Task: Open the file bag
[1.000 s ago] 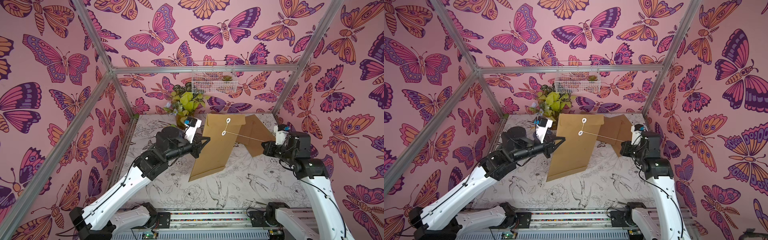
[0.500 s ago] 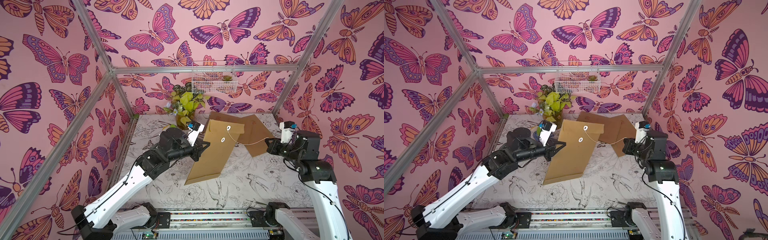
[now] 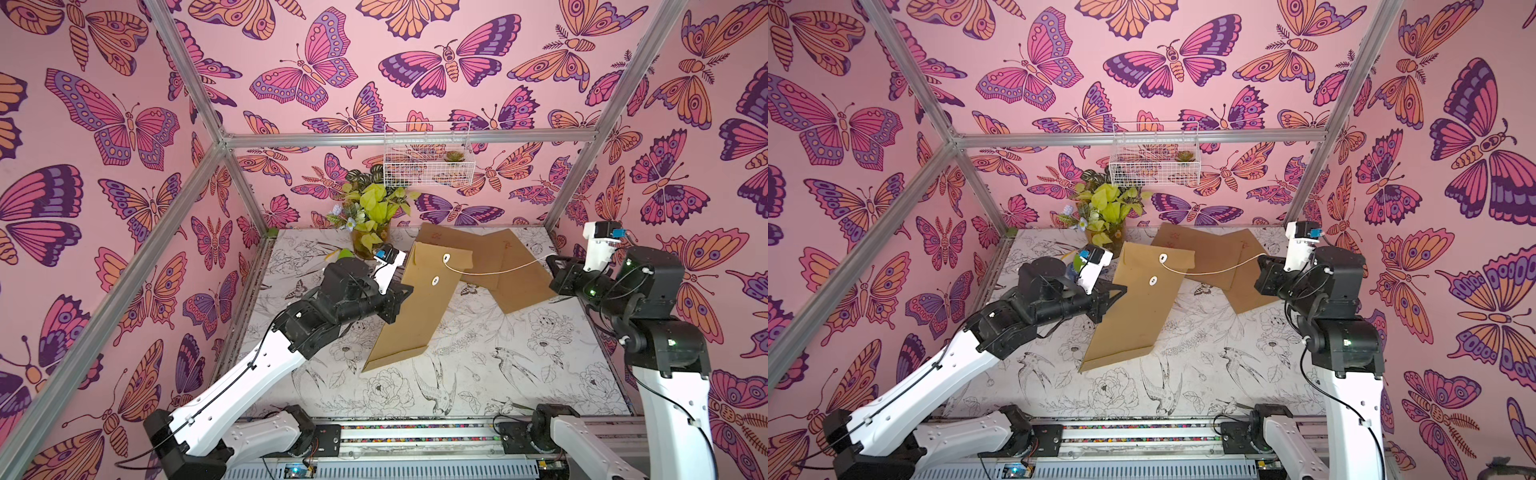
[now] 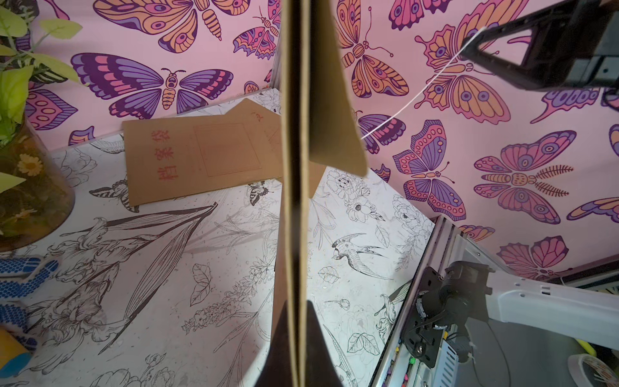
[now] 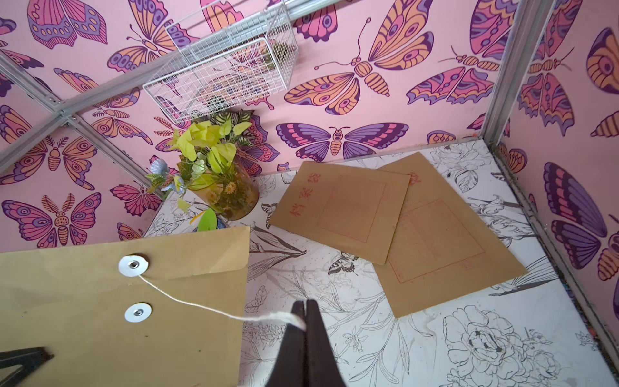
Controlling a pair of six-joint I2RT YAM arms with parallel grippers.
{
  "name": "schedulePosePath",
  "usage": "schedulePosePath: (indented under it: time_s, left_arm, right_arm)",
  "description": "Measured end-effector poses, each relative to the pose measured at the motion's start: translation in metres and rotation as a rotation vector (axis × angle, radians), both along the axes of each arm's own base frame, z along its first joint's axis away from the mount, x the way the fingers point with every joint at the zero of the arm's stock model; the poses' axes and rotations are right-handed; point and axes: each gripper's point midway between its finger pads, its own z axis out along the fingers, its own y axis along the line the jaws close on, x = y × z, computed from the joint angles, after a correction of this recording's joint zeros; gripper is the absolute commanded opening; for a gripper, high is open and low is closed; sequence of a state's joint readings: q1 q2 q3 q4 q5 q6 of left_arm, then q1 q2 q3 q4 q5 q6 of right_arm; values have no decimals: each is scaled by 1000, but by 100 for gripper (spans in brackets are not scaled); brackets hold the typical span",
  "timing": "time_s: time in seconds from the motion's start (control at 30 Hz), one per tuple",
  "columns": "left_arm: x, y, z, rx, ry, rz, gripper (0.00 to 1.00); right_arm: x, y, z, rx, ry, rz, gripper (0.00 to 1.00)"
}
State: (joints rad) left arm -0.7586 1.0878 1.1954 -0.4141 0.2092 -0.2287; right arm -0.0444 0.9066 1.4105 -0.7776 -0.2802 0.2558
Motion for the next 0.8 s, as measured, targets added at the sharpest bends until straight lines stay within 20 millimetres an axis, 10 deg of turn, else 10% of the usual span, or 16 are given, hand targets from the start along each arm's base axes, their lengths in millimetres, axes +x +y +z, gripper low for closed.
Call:
schedulePosePath:
  time_s: [0.8]
  left_arm:
    - [-33,17,-6,-132,30,-23,1]
  right_arm:
    - [59,-4,6,-15,64,1,0]
